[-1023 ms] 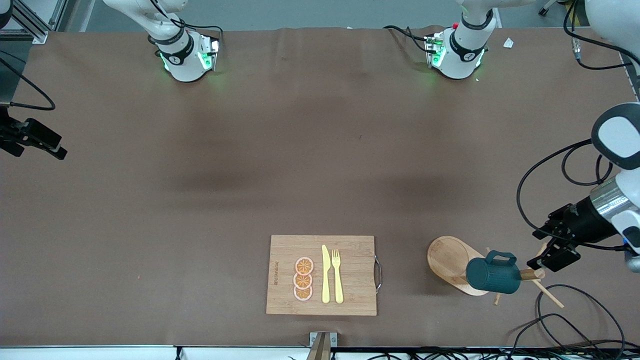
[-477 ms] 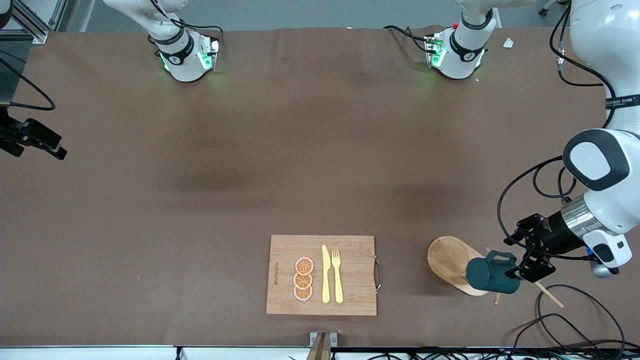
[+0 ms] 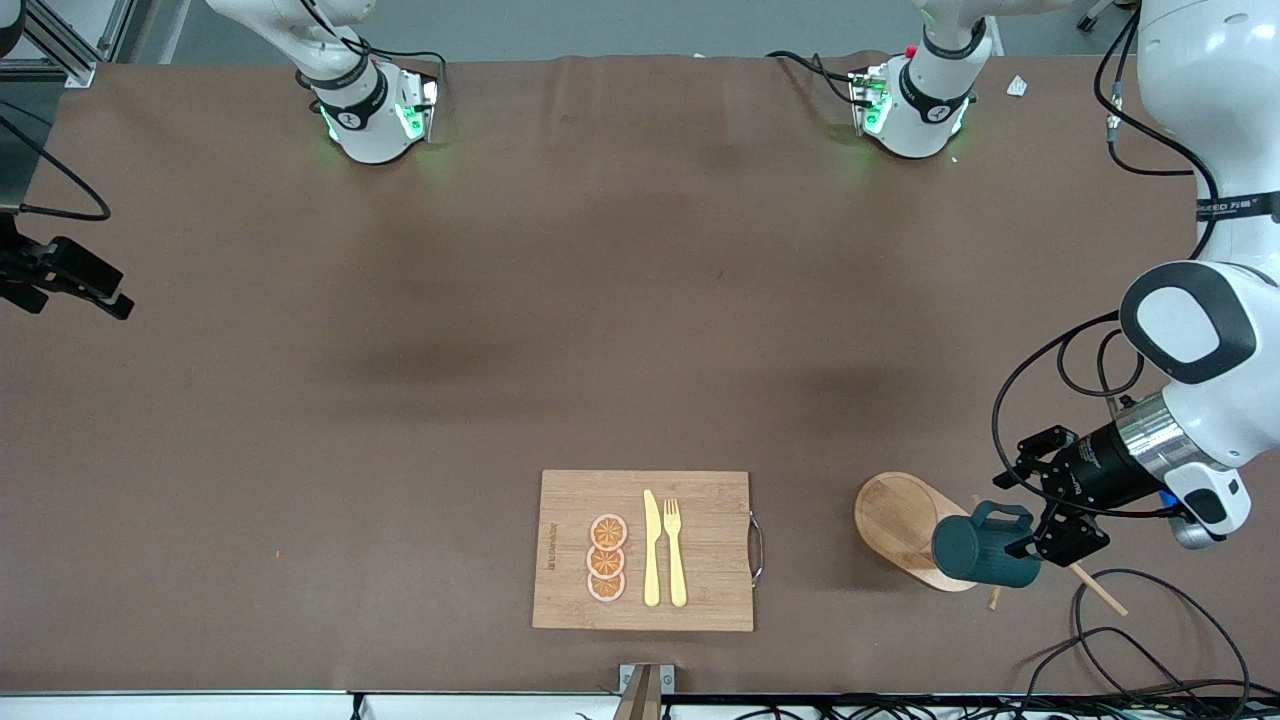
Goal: Transfer cup from left to right arm and place
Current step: 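Reach the left gripper to the teal mug on the wooden stand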
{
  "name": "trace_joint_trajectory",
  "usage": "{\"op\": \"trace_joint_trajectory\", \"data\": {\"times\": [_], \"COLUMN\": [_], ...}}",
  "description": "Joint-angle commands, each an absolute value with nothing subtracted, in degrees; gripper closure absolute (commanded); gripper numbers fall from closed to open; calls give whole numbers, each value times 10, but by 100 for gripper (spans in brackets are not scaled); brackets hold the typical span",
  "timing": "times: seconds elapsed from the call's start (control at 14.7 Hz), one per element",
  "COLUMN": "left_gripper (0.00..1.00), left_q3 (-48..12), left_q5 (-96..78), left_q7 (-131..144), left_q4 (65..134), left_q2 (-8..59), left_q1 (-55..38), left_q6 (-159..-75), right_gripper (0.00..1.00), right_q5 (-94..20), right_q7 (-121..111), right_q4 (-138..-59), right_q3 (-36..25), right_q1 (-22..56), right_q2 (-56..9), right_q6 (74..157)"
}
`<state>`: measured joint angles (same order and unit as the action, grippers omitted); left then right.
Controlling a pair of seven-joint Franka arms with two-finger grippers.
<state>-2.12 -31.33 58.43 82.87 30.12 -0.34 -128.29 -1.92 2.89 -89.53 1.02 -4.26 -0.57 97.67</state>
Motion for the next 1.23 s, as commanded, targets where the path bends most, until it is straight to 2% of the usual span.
{"op": "trace_joint_trajectory", "data": {"times": [0.0, 0.55, 1.16], "left_gripper": [0, 0, 0], "left_q3": [-21, -20, -21], "left_q5": [-348, -349, -350], "left_q7": [588, 584, 599], "left_q4": [847, 847, 861], "left_q2": [294, 303, 316], "left_q1": [-4, -6, -10], "left_q6": [-1301, -1317, -1375], "right_gripper": [0, 0, 0], "right_q5": [-20, -20, -20], "right_q7": [23, 23, 23], "right_q4": [-913, -913, -913], "right_q3": [13, 13, 13], "right_q1": [-47, -47, -47], "right_q2": [11, 11, 11], "right_q6": [983, 983, 983]}}
